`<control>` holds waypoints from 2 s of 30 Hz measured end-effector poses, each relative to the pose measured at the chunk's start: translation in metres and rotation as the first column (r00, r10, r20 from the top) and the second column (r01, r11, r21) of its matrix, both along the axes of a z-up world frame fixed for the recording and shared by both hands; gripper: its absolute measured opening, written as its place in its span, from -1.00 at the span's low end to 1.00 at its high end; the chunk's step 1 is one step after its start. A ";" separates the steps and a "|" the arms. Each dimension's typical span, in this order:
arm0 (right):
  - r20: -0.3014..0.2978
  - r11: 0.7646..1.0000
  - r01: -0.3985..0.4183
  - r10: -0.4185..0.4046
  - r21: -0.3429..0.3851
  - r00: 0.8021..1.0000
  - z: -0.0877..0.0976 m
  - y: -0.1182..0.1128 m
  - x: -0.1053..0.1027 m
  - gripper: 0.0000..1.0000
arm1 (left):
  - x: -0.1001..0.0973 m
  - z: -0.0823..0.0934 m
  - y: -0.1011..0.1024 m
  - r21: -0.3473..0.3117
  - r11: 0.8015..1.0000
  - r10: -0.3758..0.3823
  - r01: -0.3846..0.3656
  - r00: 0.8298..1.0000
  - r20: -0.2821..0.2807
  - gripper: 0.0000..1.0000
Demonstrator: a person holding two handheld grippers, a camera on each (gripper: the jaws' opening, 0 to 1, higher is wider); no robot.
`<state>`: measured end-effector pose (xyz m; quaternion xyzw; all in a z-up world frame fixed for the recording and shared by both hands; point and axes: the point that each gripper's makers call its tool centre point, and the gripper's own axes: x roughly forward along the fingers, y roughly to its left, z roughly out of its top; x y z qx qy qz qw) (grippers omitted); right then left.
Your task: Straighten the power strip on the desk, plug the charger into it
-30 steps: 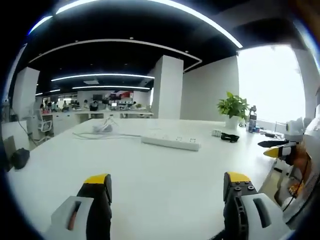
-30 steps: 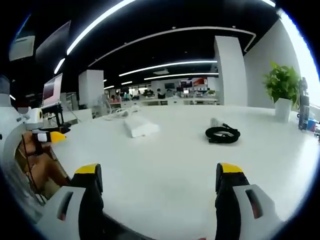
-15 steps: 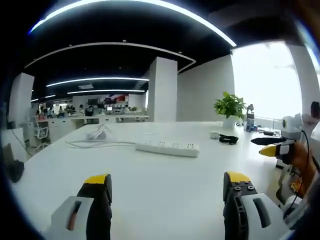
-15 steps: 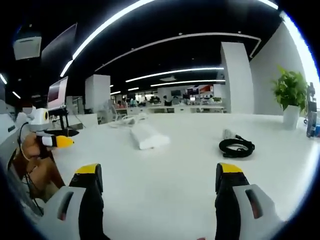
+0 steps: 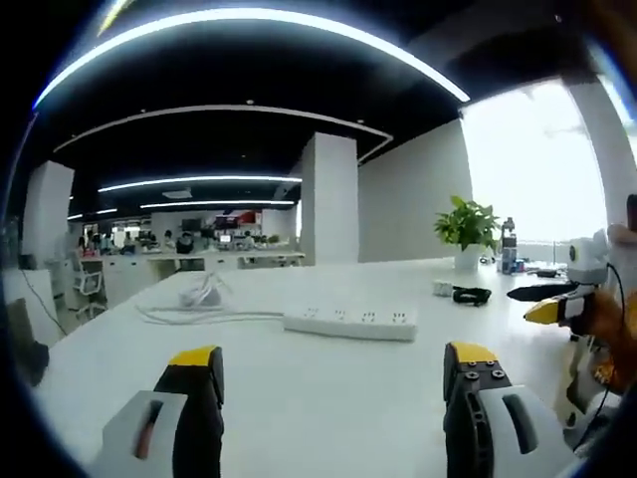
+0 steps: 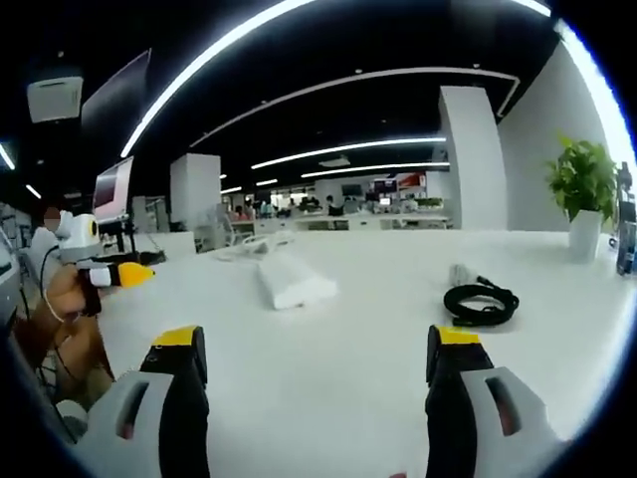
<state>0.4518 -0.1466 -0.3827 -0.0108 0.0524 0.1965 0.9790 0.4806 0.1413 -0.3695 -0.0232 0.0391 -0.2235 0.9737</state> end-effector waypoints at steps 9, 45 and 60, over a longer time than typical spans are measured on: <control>0.035 1.000 -0.016 0.017 -0.025 0.999 0.008 0.011 0.020 0.82 | 0.029 0.002 0.005 0.076 0.997 -0.027 0.027 1.000 0.003 0.87; 0.049 0.995 -0.094 0.092 0.024 0.995 0.026 0.058 0.081 0.99 | 0.142 0.010 -0.012 -0.011 0.982 -0.189 0.190 0.980 0.068 0.98; 0.015 0.994 -0.109 0.109 0.005 0.994 0.019 0.073 0.090 0.99 | 0.175 -0.003 -0.010 0.034 0.974 -0.223 0.222 0.974 0.039 0.98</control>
